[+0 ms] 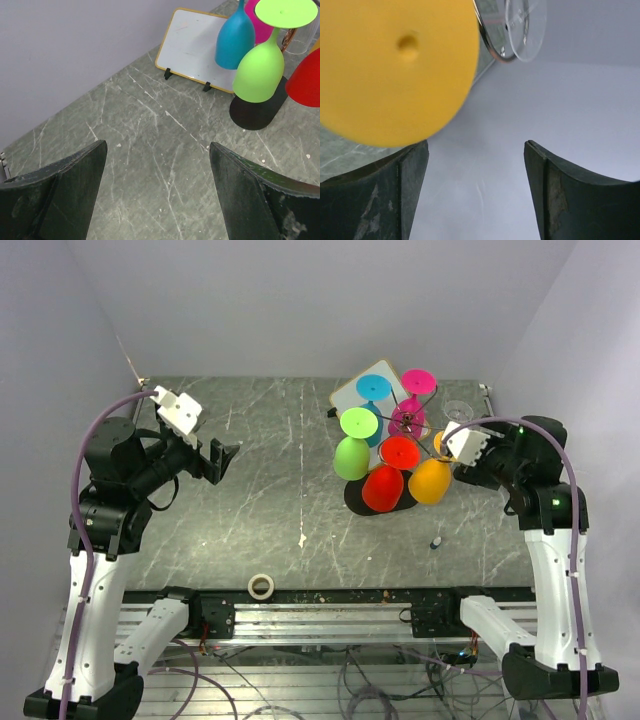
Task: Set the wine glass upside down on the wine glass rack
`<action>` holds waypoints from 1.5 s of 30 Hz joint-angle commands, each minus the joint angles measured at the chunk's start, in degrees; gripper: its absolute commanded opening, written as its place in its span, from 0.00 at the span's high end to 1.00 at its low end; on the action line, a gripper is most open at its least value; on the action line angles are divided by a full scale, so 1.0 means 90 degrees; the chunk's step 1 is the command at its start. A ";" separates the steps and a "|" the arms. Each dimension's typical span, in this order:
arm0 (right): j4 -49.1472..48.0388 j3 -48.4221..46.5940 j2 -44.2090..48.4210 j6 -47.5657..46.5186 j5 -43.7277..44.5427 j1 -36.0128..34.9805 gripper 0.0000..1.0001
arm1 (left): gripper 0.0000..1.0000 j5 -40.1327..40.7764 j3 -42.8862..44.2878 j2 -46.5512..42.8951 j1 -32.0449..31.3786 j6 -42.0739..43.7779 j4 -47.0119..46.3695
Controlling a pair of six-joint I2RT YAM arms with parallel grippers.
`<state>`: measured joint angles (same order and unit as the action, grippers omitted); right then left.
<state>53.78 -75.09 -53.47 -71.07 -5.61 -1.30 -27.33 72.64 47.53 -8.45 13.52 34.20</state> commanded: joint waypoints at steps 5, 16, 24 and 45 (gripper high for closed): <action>-0.0886 0.0287 0.0150 0.1113 0.1012 0.0298 0.05 | 0.06 -0.0147 -0.0065 -0.0093 0.0030 0.0136 -0.0011; -0.2684 0.0020 -0.0252 0.3225 0.2550 0.0571 0.00 | 0.06 -0.0125 -0.0132 -0.0174 0.0035 0.0185 -0.0011; -0.3813 0.0529 -0.0106 0.4624 0.2562 0.0682 0.00 | 0.05 -0.0045 -0.0170 -0.0204 0.0030 0.0207 -0.0005; -0.4810 0.1464 0.0023 0.4896 0.2745 0.0686 0.00 | 0.00 0.2741 -0.0711 -0.0272 0.0138 -0.1099 -0.1248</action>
<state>13.41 -62.57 -54.30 -28.05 19.49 4.45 -11.20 67.53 45.98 -7.68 7.90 28.88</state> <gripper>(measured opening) 0.996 0.998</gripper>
